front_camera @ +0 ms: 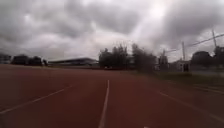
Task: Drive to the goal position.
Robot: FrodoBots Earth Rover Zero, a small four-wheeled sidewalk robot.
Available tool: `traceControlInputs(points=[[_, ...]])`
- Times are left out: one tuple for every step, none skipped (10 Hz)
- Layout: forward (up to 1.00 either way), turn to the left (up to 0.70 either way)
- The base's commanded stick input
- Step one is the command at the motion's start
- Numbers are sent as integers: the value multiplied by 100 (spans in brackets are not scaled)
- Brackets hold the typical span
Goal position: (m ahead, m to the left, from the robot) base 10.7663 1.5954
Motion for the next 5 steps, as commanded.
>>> traceControlInputs(points=[[70,0],[70,0],[70,0],[70,0],[70,0]])
